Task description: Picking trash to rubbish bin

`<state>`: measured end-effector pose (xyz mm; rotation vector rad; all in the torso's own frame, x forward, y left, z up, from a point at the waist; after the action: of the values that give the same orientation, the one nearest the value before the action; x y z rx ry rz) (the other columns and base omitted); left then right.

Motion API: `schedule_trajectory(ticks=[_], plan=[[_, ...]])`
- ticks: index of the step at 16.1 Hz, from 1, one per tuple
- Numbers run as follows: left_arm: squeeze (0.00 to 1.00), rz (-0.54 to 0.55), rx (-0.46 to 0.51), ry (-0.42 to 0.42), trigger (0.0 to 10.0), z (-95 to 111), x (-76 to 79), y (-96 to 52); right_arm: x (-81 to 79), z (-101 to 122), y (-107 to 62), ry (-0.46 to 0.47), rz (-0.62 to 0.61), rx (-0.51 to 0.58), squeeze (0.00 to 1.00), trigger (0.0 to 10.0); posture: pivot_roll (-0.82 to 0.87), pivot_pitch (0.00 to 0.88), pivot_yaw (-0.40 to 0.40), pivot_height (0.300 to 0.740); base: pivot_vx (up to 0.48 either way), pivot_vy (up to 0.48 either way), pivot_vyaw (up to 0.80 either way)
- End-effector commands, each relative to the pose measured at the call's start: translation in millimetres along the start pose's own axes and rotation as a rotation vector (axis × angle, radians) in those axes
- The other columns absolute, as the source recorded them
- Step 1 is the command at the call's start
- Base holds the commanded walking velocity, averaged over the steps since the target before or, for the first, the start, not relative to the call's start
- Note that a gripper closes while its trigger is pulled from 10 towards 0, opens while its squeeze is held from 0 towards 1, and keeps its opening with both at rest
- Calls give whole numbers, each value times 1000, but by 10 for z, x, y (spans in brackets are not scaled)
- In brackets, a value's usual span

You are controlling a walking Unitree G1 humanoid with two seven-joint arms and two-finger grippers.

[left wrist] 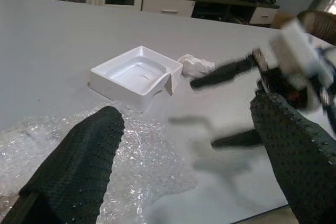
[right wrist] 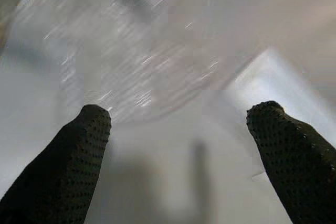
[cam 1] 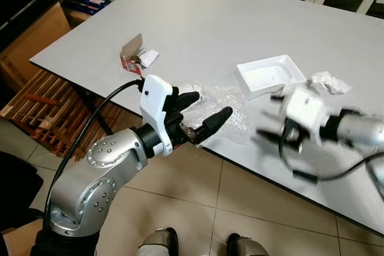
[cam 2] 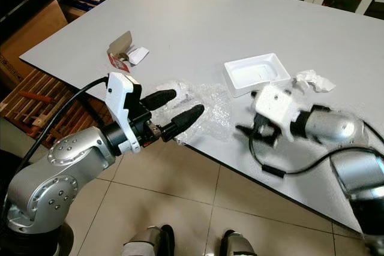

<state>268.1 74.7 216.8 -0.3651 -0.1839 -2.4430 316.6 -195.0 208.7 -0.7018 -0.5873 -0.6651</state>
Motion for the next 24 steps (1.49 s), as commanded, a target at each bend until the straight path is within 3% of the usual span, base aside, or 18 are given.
schedule_trajectory(ticks=[1, 10, 24], plan=[[0, 11, 0, 6, 10000, -7, -10, -9, 92, 15, -24, 13, -31, 25, 0, 10000, 97, 189, 57, 740, 0, 0, 0], [0, 22, -9, -3, 10000, -27, 26, -76, 274, -277, 244, 228, 38, 57, 0, 10000, 127, 225, 48, 740, 0, 0, 0], [0, 66, -22, 6, 10000, -43, 50, -186, 377, -243, 541, 184, 82, 107, 0, 10000, 189, 242, 30, 740, 0, 0, 0]])
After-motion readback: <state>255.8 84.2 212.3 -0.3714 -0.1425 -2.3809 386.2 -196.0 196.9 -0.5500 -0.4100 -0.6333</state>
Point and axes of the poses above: a point about 5 cm out from each wrist's last joint towards the gripper, its own y axis pointing out of the wrist towards the gripper, its own z axis along the axis of the wrist's last joint, x = y × z, the point moved 2 cm from there along y, pointing out of the wrist towards the gripper, and after that the axes turned 11 degrees about -y, right-handed, at the moved point
